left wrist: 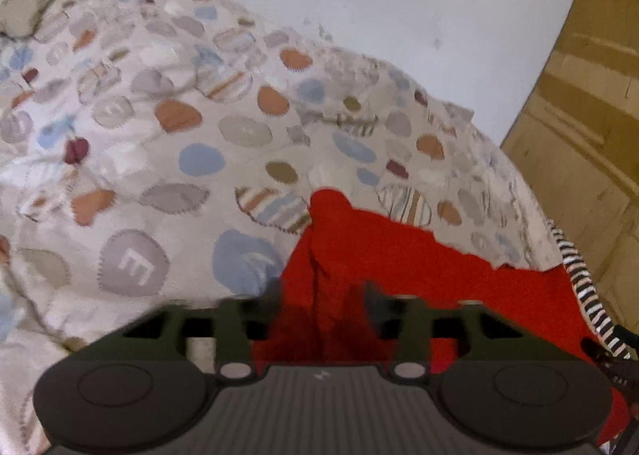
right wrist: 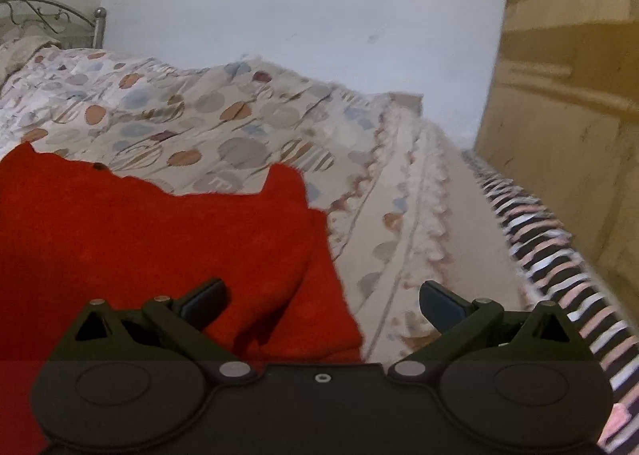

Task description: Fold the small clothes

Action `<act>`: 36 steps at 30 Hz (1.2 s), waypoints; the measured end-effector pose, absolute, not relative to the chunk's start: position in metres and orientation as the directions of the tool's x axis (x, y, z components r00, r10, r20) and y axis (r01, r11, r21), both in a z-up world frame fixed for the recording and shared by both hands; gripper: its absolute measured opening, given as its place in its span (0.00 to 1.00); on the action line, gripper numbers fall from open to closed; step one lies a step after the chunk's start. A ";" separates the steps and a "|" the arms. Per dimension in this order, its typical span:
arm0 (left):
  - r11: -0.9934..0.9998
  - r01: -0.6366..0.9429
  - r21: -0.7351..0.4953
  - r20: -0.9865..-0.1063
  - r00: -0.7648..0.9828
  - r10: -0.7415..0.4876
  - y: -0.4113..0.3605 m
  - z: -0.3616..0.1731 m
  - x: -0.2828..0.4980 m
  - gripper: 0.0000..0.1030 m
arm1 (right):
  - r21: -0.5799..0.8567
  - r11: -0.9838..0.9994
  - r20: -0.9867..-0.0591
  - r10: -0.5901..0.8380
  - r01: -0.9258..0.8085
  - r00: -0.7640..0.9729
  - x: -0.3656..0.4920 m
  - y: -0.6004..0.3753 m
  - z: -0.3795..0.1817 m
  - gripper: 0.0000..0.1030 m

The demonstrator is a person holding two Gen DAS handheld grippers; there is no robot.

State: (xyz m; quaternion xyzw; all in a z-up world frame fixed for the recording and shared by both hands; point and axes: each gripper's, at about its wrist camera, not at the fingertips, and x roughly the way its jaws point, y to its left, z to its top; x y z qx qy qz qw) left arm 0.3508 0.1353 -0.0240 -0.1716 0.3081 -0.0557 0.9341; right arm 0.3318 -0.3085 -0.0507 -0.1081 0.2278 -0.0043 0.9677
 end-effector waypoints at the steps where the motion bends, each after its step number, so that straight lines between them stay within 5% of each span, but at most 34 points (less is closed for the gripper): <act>1: 0.940 -0.007 -0.342 -0.545 0.816 -0.192 0.135 -0.020 0.343 0.79 | -0.238 0.971 -0.426 -0.073 -0.033 0.902 0.328 -0.306 -0.049 0.99; 6: 0.962 0.015 -0.274 -0.518 0.840 -0.161 0.123 -0.006 0.312 0.99 | -0.397 0.917 -0.309 -0.166 0.031 0.936 0.301 -0.284 -0.035 0.99; 11: 0.969 0.089 -0.230 -0.521 0.829 -0.201 0.093 -0.015 0.291 0.99 | -0.443 0.896 -0.229 -0.119 0.005 0.966 0.276 -0.249 -0.028 0.99; 18: 0.991 0.086 -0.099 -0.629 0.767 -0.130 0.068 -0.052 0.284 1.00 | -0.409 0.911 -0.340 -0.099 -0.052 0.935 0.271 -0.237 -0.059 0.99; 23: 0.962 0.013 -0.274 -0.649 0.735 -0.195 0.096 -0.078 0.276 1.00 | -0.117 0.993 -0.414 -0.064 0.016 0.908 0.258 -0.265 -0.080 0.99; 31: 0.953 -0.007 -0.302 -0.604 0.775 -0.186 0.102 -0.089 0.261 1.00 | -0.128 0.987 -0.295 -0.133 0.099 0.946 0.240 -0.252 -0.097 0.99; 36: 0.920 -0.040 -0.391 -0.571 0.794 -0.208 0.112 -0.097 0.256 1.00 | -0.106 0.990 -0.313 -0.121 0.092 0.942 0.245 -0.257 -0.096 0.99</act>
